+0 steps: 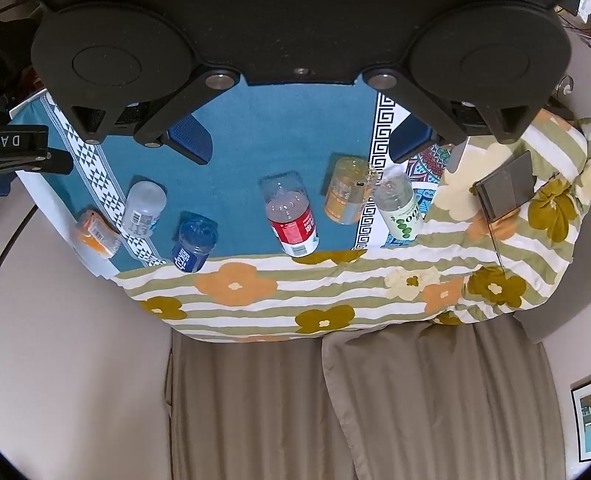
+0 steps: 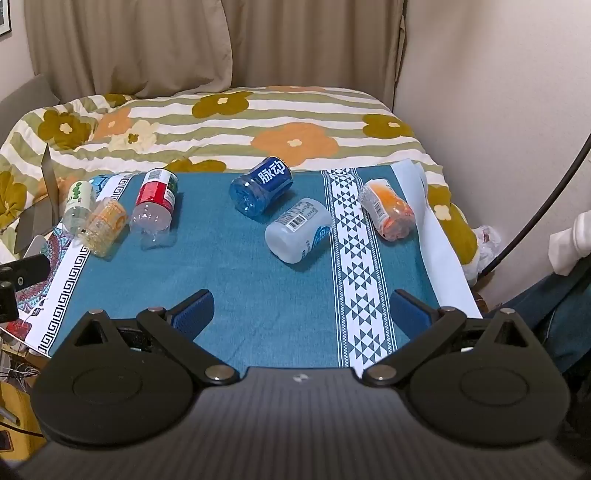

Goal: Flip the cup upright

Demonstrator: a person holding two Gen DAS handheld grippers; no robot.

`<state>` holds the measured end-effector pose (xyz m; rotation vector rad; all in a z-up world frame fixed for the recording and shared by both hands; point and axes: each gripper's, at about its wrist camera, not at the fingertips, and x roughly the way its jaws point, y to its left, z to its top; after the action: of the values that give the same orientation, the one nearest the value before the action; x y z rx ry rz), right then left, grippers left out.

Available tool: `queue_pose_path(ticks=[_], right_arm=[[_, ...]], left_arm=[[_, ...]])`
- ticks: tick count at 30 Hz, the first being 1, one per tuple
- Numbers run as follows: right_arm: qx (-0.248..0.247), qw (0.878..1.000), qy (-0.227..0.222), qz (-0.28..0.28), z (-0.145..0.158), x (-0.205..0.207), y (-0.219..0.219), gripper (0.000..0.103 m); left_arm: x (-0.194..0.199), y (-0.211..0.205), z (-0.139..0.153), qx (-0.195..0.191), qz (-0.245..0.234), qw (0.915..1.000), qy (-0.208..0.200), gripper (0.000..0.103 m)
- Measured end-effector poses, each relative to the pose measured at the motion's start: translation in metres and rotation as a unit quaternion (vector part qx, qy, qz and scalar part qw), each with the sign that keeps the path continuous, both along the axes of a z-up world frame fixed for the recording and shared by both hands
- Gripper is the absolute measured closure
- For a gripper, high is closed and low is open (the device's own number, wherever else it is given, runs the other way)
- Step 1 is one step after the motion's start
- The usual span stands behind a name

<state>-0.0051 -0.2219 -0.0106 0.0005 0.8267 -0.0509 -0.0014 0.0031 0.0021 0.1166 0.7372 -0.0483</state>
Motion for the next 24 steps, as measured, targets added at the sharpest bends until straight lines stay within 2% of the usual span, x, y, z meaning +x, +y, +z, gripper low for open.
queue_pose_path(ticks=[24], right_arm=[[-0.002,1.000,0.003,0.001,-0.0015,0.0027,0.0011,0.000]], left_arm=[[0.0026,-0.0044,-0.0011,-0.002,-0.006,1.0000,0.003,0.000]])
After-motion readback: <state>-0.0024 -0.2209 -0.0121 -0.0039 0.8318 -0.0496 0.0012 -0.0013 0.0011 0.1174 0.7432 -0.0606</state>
